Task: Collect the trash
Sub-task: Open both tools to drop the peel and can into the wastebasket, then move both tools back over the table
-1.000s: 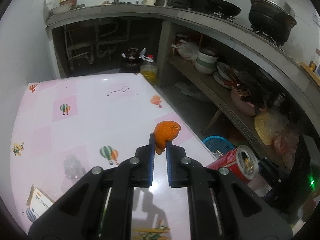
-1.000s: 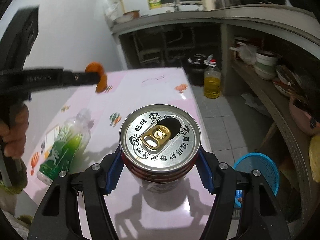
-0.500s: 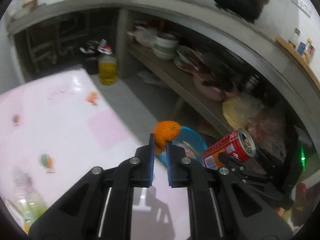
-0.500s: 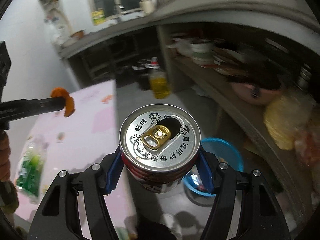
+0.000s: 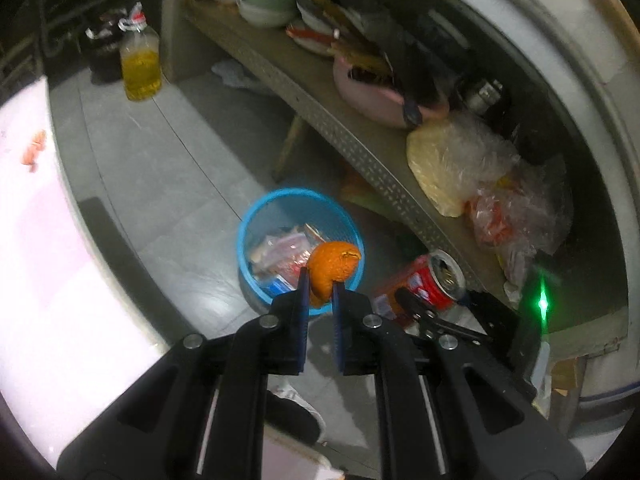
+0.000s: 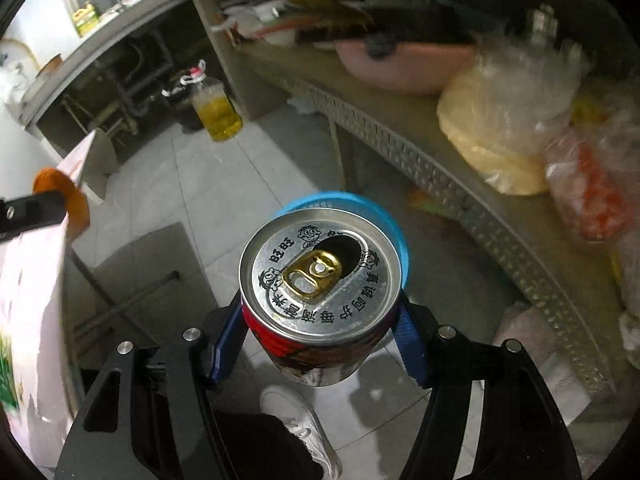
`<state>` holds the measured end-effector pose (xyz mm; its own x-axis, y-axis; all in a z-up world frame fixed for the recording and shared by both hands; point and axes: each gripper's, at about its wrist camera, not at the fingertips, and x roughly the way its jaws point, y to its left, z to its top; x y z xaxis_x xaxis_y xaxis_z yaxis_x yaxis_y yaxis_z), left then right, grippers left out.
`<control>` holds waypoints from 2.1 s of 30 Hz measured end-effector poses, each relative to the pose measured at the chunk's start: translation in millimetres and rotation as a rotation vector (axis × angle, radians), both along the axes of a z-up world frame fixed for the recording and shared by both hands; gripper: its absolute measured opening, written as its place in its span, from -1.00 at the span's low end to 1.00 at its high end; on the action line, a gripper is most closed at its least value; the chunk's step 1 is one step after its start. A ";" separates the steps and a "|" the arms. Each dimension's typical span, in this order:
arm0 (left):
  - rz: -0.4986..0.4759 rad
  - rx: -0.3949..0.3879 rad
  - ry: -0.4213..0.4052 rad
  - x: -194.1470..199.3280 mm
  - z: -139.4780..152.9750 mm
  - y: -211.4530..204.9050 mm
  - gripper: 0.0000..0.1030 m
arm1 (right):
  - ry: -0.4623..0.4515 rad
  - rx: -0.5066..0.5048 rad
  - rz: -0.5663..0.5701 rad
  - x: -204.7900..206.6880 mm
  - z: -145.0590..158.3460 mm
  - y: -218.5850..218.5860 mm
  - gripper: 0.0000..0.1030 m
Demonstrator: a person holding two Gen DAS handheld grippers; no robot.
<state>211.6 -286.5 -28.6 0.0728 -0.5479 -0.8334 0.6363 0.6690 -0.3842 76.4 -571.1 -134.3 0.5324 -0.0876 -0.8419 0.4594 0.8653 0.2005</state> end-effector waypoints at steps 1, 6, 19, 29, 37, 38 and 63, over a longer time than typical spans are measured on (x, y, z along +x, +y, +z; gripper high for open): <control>-0.005 -0.001 0.013 2.5 -2.4 -6.1 -0.83 | 0.002 0.009 0.003 3.9 -3.1 -3.0 0.24; -0.037 -0.003 0.026 20.5 -7.1 -45.3 -0.05 | 0.023 0.038 0.028 48.2 -22.2 -24.3 0.27; 0.070 -0.090 -0.042 13.4 19.6 10.7 0.21 | -0.028 0.047 -0.055 7.8 -22.8 -6.2 0.52; 0.084 -0.117 -0.153 -28.2 60.8 86.6 0.35 | -0.053 0.003 0.029 -31.5 20.0 47.4 0.52; 0.146 -0.139 -0.237 -67.4 87.4 184.3 0.49 | -0.155 0.056 0.157 -36.6 72.7 91.3 0.55; 0.166 -0.145 -0.247 -72.0 89.9 199.1 0.50 | -0.171 0.071 0.180 -35.8 79.4 98.7 0.58; 0.878 0.003 -0.221 -105.9 47.1 502.5 0.57 | -0.004 0.388 0.808 71.4 116.0 366.9 0.59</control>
<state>105.7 216.0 18.5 0.6222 -0.2178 -0.7519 -0.0441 0.9492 -0.3115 147.7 -204.2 -18.3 0.3112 0.6056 -0.7324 -0.2616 0.7954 0.5467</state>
